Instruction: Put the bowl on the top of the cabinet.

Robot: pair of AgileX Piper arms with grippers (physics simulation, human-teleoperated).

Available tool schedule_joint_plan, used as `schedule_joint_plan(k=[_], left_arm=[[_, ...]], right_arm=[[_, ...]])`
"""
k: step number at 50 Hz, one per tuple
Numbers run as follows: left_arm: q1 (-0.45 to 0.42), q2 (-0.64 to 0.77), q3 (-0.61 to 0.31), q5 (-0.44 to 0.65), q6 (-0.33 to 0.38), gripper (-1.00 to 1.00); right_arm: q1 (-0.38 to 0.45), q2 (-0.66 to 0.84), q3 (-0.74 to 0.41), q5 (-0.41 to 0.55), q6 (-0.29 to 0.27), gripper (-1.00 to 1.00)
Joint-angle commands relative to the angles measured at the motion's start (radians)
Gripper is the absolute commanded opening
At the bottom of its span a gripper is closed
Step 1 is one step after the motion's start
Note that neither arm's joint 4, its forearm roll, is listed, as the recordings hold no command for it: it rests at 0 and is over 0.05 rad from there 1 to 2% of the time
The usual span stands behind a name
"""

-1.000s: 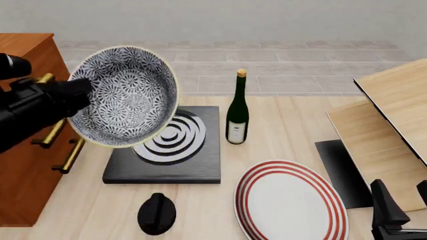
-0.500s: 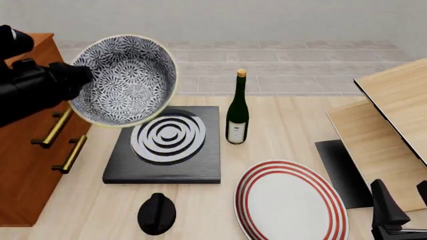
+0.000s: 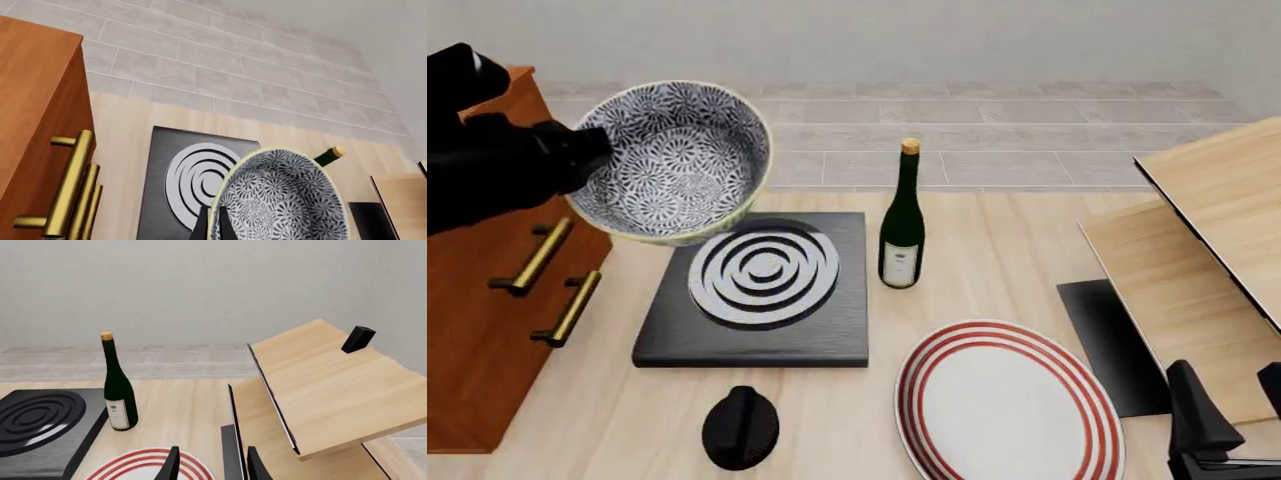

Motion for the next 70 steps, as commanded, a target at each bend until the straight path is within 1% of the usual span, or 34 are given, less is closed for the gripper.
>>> schedule_joint_plan(k=[1,5,7,19,26,37,45,57,70], left_arm=[[0.036,0.036,-0.003,0.013,-0.002,-1.0],[0.053,0.044,0.003,0.01,0.0,-1.0],[0.097,0.046,0.015,0.014,-0.004,-1.0],[0.112,0.068,0.014,0.023,-0.022,-1.0],[0.114,0.08,-0.003,0.035,-0.028,-1.0],[0.122,0.089,-0.062,0.076,-0.047,-1.0],[0.132,0.101,-0.073,0.085,-0.059,-1.0],[0.149,0.094,-0.142,0.145,-0.083,-1.0],[0.199,0.076,-0.199,0.195,-0.092,-1.0]], right_arm=[[0.0,-0.001,0.002,-0.002,0.0,1.0],[-0.001,-0.002,0.002,-0.002,0.001,1.0],[-0.001,-0.002,0.002,-0.002,0.001,1.0],[-0.002,-0.003,0.003,-0.003,0.0,1.0],[-0.003,-0.002,0.002,-0.003,-0.001,1.0],[-0.003,-0.001,0.001,-0.003,-0.002,1.0],[-0.003,-0.001,0.001,-0.003,-0.003,1.0],[-0.002,-0.002,0.001,-0.002,-0.005,1.0],[-0.002,-0.003,0.002,-0.002,-0.003,1.0]])
